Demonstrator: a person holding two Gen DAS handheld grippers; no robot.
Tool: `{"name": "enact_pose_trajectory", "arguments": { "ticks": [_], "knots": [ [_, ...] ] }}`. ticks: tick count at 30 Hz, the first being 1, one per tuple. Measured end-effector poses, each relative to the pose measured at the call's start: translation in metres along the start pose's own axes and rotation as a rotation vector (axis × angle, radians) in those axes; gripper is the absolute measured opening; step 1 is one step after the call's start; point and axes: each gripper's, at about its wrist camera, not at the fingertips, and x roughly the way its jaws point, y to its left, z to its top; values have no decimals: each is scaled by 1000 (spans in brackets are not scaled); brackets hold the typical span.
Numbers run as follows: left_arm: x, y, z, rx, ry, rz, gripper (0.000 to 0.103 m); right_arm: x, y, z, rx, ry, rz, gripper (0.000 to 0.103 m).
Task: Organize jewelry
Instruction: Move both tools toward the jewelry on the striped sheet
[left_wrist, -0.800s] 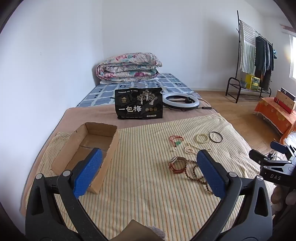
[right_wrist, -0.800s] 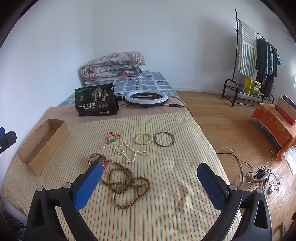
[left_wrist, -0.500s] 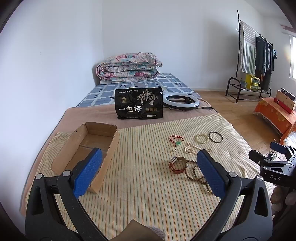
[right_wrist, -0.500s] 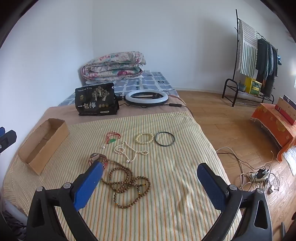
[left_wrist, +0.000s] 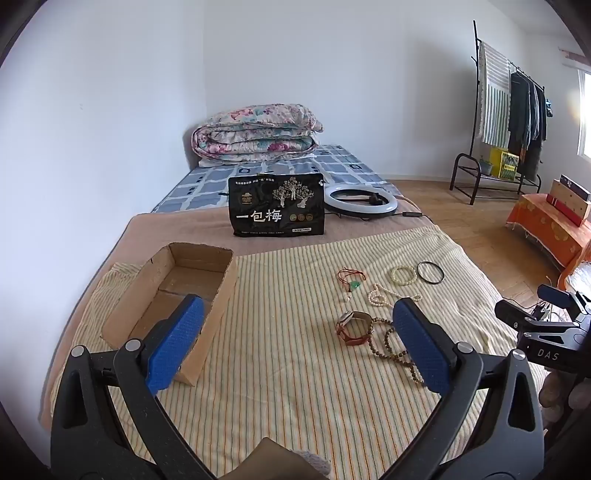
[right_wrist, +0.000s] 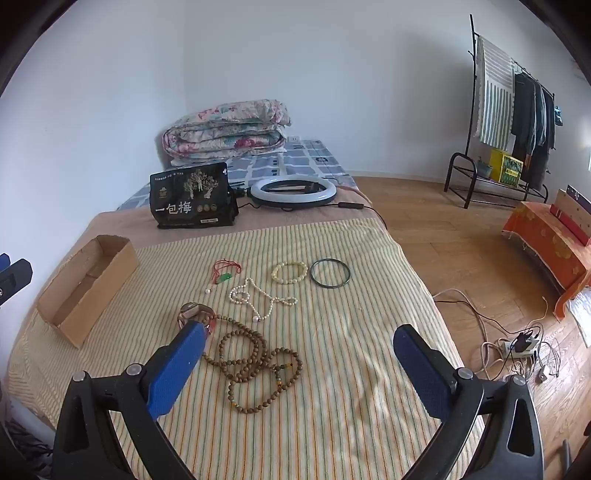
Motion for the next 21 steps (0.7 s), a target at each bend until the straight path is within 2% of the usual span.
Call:
{"name": "enact_pose_trajectory", "arguments": {
  "ticks": [14, 21],
  "knots": [
    [2, 2, -1, 1, 7, 10, 103, 2, 1, 1, 1, 10, 4, 103],
    [32, 6, -8, 16, 31, 50, 103, 6, 0, -1, -14, 31, 8, 103]
  ]
}}
